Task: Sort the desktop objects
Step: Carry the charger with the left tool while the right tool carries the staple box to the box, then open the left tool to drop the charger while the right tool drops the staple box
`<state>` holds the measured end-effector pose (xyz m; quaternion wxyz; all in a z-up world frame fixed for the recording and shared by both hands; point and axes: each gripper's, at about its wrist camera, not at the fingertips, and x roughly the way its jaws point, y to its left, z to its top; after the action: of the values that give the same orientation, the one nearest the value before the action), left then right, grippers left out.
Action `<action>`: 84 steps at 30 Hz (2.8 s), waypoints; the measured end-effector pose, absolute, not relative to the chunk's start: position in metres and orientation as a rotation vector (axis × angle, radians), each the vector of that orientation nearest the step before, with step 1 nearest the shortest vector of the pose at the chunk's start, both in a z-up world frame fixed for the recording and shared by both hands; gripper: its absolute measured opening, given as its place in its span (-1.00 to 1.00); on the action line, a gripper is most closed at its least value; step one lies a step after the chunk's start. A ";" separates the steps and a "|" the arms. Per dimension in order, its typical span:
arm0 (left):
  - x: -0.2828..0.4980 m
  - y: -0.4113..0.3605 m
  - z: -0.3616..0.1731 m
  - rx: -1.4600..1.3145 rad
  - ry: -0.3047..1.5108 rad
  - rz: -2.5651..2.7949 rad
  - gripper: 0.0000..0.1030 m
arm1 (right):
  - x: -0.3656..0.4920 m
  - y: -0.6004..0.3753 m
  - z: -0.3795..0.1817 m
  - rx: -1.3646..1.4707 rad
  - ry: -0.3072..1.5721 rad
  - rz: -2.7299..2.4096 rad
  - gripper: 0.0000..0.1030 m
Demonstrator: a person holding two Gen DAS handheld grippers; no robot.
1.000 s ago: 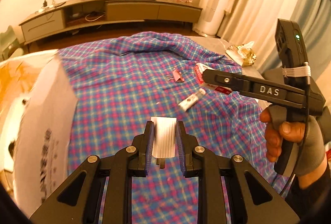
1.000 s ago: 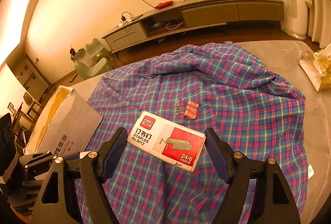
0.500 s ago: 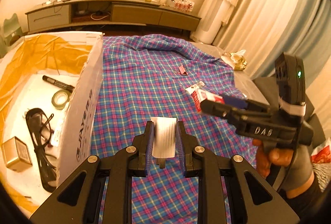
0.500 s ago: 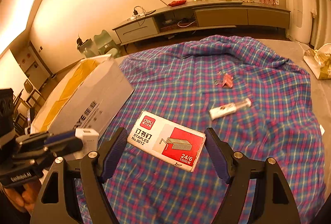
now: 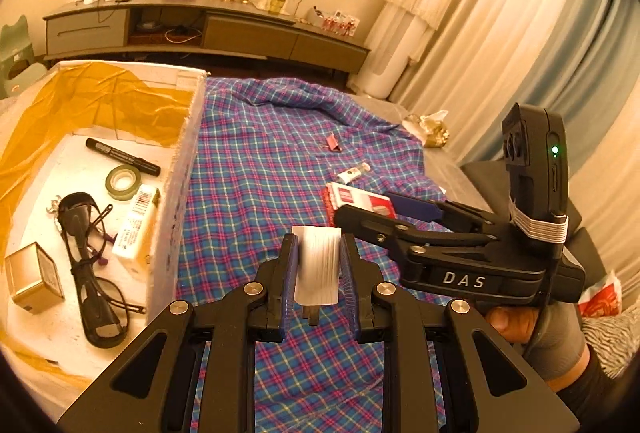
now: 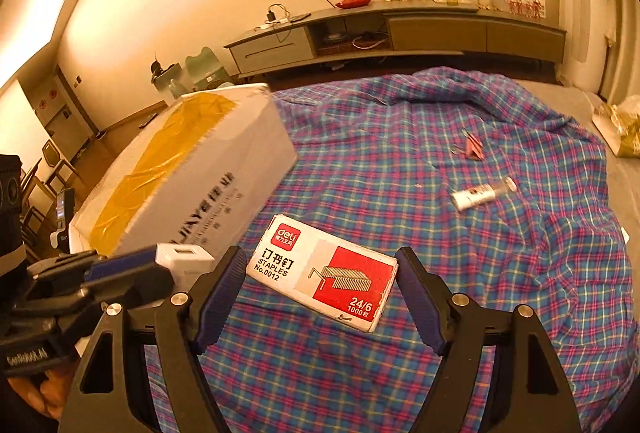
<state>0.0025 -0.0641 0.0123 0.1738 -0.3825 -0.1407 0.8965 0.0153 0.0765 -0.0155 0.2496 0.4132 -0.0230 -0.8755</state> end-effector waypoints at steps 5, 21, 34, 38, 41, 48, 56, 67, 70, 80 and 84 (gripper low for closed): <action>0.010 -0.081 0.015 -1.061 -0.443 2.546 -0.58 | 0.022 0.052 -0.001 1.094 -0.026 -2.381 0.49; 0.020 -0.132 0.020 -1.031 -0.607 2.568 -0.58 | 0.028 -0.012 0.031 1.029 0.070 -2.366 0.49; 0.022 -0.170 0.018 -1.020 -0.761 2.534 -0.60 | 0.021 -0.061 0.043 1.007 0.155 -2.329 0.49; 0.024 -0.183 0.021 -0.989 -0.833 2.498 -0.61 | 0.019 -0.070 0.045 1.000 0.159 -2.326 0.49; 0.030 -0.196 0.029 -0.950 -0.864 2.511 -0.61 | 0.018 -0.073 0.049 0.999 0.132 -2.313 0.49; 0.028 -0.226 0.024 -0.977 -0.930 2.578 -0.61 | 0.016 -0.098 0.052 1.002 0.193 -2.275 0.49; 0.017 -0.258 0.014 -1.036 -0.934 2.626 -0.61 | 0.004 -0.128 0.038 1.042 0.308 -2.237 0.49; -0.015 -0.304 -0.021 -1.133 -1.175 2.527 -0.61 | -0.031 -0.163 0.014 1.165 0.380 -2.154 0.49; -0.024 -0.305 -0.027 -1.191 -1.137 2.600 -0.60 | -0.044 -0.178 0.004 1.202 0.434 -2.132 0.49; -0.041 -0.309 -0.035 -1.246 -1.123 2.677 -0.60 | -0.092 -0.221 -0.027 1.368 0.522 -2.078 0.49; -0.041 -0.311 -0.036 -1.245 -1.134 2.695 -0.58 | -0.105 -0.231 -0.030 1.394 0.550 -2.075 0.50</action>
<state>-0.0413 -0.3112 -0.0356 -0.0178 -0.3917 -0.3567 0.8479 -0.1046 -0.2313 -0.0304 0.2868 0.5218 0.2058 -0.7766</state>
